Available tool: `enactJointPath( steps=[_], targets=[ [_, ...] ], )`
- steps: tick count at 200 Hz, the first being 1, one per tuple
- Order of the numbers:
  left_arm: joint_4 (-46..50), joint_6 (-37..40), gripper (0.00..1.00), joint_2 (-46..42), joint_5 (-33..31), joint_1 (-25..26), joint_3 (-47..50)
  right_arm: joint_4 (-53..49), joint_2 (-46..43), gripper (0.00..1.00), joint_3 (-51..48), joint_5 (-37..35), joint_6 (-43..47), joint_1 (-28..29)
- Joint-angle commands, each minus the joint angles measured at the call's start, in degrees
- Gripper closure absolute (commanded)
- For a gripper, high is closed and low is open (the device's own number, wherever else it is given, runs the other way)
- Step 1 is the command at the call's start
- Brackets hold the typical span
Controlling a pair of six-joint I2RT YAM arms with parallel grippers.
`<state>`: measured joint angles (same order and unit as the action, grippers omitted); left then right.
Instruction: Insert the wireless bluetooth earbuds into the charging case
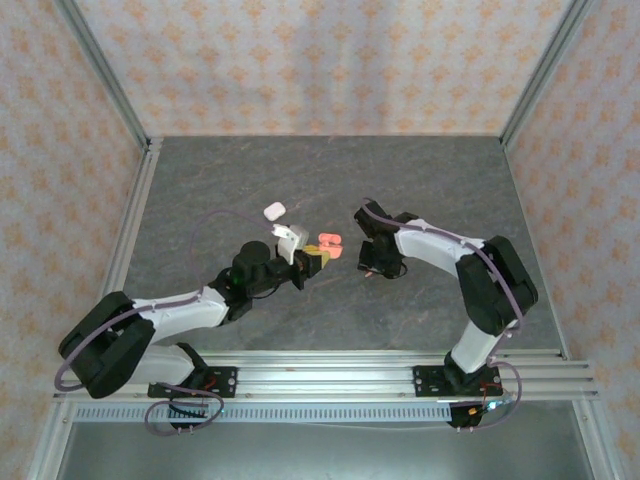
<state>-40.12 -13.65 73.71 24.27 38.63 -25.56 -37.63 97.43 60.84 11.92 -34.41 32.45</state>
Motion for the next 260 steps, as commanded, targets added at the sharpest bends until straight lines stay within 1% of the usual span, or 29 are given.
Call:
enactJointPath(
  steps=[1,39,74,115,204,260],
  targets=[
    [1.9,1.8,1.00,-4.0,0.2,0.4,0.8,2.0,1.3,0.56,0.4,-2.0,-2.5,-0.1],
    [3.8,2.9,1.00,-6.2,-1.1,0.4,1.7,1.4,3.9,0.56,2.2,-2.2,-1.3,-0.2],
    [3.6,3.0,1.00,-5.5,-0.9,0.4,1.4,-0.7,5.2,0.56,3.7,-3.9,0.0,-0.2],
    [4.1,3.1,1.00,-5.2,-0.6,0.4,0.9,-2.0,6.7,0.57,5.8,-4.4,1.4,-0.2],
    [5.2,3.4,1.00,-5.3,-1.0,0.4,0.6,-2.4,6.4,0.68,5.0,-2.6,2.0,-0.2],
    [5.1,3.3,1.00,-4.5,-0.7,0.4,0.2,-2.4,5.7,0.65,4.4,-2.0,1.9,0.0]
  ],
)
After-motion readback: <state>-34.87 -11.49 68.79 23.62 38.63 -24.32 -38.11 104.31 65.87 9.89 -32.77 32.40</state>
